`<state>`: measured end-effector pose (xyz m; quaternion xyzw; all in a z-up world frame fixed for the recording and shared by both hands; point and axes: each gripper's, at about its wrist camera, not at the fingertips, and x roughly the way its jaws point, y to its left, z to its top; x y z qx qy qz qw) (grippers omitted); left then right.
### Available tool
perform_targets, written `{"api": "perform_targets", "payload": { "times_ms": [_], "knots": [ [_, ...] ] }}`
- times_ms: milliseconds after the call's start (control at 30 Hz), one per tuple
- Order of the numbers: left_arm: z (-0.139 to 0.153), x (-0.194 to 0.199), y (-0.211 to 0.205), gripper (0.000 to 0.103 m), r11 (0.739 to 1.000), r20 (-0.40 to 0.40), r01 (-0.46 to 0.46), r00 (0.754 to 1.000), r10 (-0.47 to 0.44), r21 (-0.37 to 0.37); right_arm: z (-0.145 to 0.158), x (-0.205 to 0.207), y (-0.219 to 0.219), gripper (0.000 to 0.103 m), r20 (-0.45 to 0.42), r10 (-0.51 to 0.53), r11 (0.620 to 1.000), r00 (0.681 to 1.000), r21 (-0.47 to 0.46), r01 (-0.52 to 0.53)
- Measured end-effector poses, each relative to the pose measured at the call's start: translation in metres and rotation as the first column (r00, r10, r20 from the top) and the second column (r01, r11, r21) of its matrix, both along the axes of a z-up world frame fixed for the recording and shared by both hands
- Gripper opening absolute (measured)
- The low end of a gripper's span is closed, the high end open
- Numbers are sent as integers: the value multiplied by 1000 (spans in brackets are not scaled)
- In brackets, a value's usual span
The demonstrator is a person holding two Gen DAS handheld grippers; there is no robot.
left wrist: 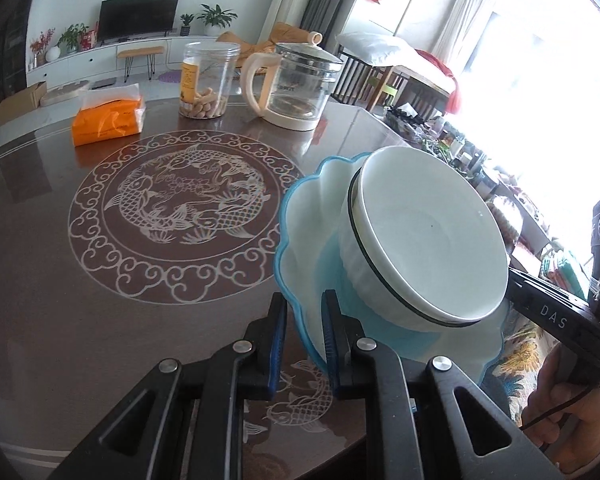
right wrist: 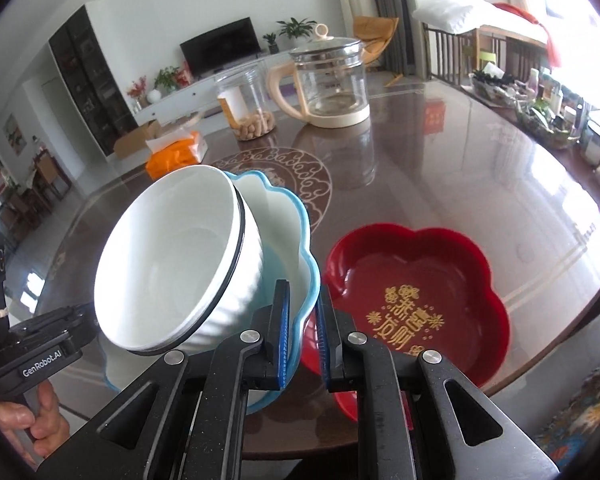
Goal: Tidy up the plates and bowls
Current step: 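Lift the nested bowl stack and carry it over the red plates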
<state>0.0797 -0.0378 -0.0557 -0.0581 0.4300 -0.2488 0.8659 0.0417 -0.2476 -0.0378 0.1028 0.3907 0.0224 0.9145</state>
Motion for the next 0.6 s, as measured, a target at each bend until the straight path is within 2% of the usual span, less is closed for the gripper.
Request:
{"api": "perform_targets", "payload": {
  "times_ms": [133,333,600],
  "knots": [
    [1,10,-42,17,998,2,70,998,-70,-3,7,-2,-37,14,8,-77,997,997,-24,77],
    [-7,11,-89,17,992,-15,125,992,-124,5,-1,-11,-81,14,-6,-173,985,985,-16,173],
    [-29,15,-111,17,988,-50,146,988,-144,43,-31,-12,-109,14,-45,-224,974,974,14,224]
  ]
}}
